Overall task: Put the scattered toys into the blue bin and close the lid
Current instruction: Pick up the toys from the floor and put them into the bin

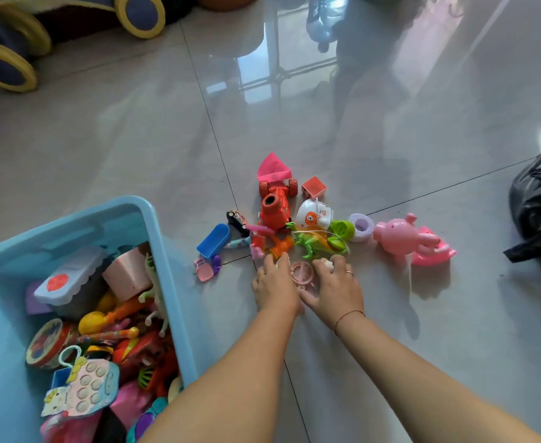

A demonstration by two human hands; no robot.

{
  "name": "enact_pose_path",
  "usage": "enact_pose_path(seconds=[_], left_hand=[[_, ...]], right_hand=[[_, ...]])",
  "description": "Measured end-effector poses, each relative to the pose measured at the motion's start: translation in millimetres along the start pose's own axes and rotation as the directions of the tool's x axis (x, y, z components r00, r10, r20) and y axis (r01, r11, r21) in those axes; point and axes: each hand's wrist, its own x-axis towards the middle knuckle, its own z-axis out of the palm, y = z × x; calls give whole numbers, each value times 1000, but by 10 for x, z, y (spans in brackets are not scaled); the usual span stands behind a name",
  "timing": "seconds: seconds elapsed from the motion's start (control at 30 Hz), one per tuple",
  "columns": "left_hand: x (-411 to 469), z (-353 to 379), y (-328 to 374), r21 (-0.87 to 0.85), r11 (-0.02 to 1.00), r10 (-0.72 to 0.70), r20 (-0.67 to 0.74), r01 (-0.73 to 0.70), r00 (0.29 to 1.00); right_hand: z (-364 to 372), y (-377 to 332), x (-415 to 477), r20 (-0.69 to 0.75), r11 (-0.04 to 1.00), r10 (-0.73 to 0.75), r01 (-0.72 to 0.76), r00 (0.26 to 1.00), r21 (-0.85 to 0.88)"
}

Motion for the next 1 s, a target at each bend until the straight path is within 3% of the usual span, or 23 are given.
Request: enact_pose_path(seconds=[0.17, 0.33, 0.57, 0.7, 0.8, 0.93, 1.0], left_hand=[[183, 55, -130, 183, 977, 119, -69, -105, 991], [201, 130, -176, 145, 976, 176, -78, -164, 981], [-160, 214, -106, -132, 991, 1, -164, -23, 986], [-533, -42, 80, -318, 942, 21, -265, -108, 964], [-877, -274, 91, -377, 904, 58, -361, -203, 931], [-1385, -544, -149, -377, 856, 119, -521, -353, 845], [-1630, -682, -386, -340, 855, 98, -636, -392, 766]], right_hand=[[188, -190, -11, -68, 989, 148, -149, 987, -8], [254, -218, -29, -37, 963, 228, -220, 973, 158], [165, -26, -249, 2, 943, 218, -211, 976, 256], [110, 170, -660, 38, 954, 247, -250, 968, 167], [75, 324, -1073, 66, 938, 318, -324, 946, 126], [-106, 251, -1434, 66, 810, 507, -501, 860, 306], [-334, -36, -1458, 54, 772, 517, -493, 854, 402]])
